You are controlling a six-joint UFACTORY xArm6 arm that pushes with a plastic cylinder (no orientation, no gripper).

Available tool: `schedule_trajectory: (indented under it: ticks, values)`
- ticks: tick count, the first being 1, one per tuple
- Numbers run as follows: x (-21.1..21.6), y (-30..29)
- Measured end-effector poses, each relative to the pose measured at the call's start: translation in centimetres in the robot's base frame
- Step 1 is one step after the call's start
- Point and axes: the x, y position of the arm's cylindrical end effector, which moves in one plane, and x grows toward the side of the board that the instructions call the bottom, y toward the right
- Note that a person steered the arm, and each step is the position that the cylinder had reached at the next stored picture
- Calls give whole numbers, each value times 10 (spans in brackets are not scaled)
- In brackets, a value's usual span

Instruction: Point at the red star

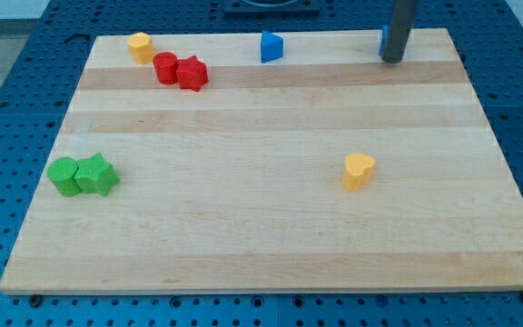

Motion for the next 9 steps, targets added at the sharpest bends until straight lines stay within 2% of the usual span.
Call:
schedule_trajectory:
  ticks: [1, 2, 3, 4, 5, 7, 9]
  values:
    - [0, -1]
    - [41, -5]
    - [99, -63]
    - [104, -129]
    - [94, -174]
    - [27, -183]
    - [16, -217]
